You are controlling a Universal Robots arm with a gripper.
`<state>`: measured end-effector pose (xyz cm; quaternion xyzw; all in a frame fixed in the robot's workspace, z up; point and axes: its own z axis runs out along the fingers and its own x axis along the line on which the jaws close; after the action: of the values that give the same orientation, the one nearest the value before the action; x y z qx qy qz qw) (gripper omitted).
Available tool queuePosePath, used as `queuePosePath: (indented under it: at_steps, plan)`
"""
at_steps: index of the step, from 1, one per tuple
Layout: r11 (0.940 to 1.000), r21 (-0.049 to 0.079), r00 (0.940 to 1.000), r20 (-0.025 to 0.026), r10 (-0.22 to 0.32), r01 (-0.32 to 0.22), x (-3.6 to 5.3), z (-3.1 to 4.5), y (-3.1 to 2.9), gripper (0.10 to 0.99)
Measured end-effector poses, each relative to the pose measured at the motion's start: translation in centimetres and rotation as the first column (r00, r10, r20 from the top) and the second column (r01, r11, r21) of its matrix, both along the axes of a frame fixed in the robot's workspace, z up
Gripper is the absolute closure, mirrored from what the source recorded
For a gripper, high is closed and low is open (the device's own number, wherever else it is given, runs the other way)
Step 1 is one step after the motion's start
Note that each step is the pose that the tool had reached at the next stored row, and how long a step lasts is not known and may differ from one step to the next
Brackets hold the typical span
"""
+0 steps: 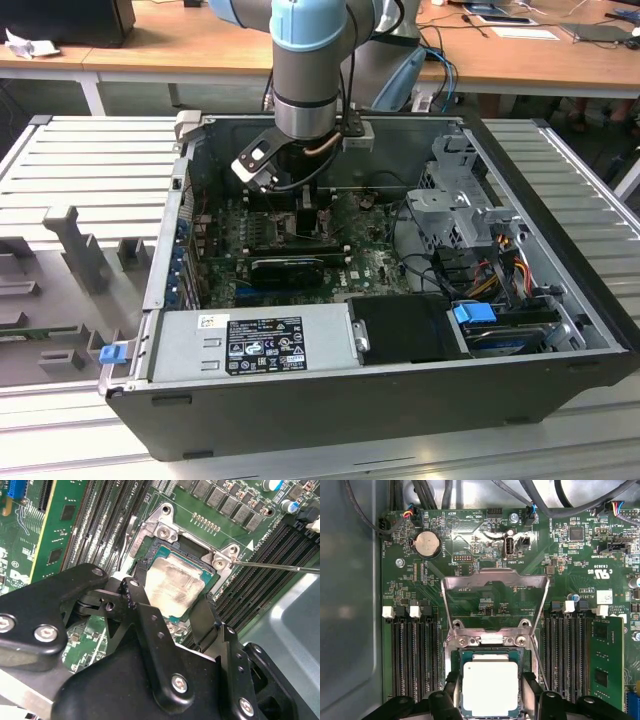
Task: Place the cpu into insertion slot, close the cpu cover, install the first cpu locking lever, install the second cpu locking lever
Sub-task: 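Place the cpu into insertion slot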
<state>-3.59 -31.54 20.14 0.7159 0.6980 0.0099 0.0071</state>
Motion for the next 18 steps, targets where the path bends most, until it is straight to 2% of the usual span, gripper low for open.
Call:
queuePosePath:
  at_steps: [6, 8, 10, 13, 15, 18]
  plan:
    - [1.0000, -0.003, 1.0000, 0.0001, 0.000, 0.000, 0.01, -0.01, -0.04, 0.478]
    - [0.9999, -0.013, 1.0000, 0.0000, 0.000, 0.000, 0.00, -0.02, -0.04, 0.478]
    - [0.9999, -0.017, 1.0000, -0.0001, 0.000, 0.000, 0.00, -0.02, -0.04, 0.478]
    - [1.0000, -0.007, 1.0000, -0.0001, 0.000, 0.000, 0.00, -0.02, -0.03, 0.478]
    - [1.0000, 0.007, 1.0000, 0.0000, 0.000, 0.000, 0.00, 0.00, -0.03, 0.478]
    - [1.0000, 0.009, 1.0000, -0.0001, 0.000, 0.000, 0.00, 0.74, -0.03, 0.478]
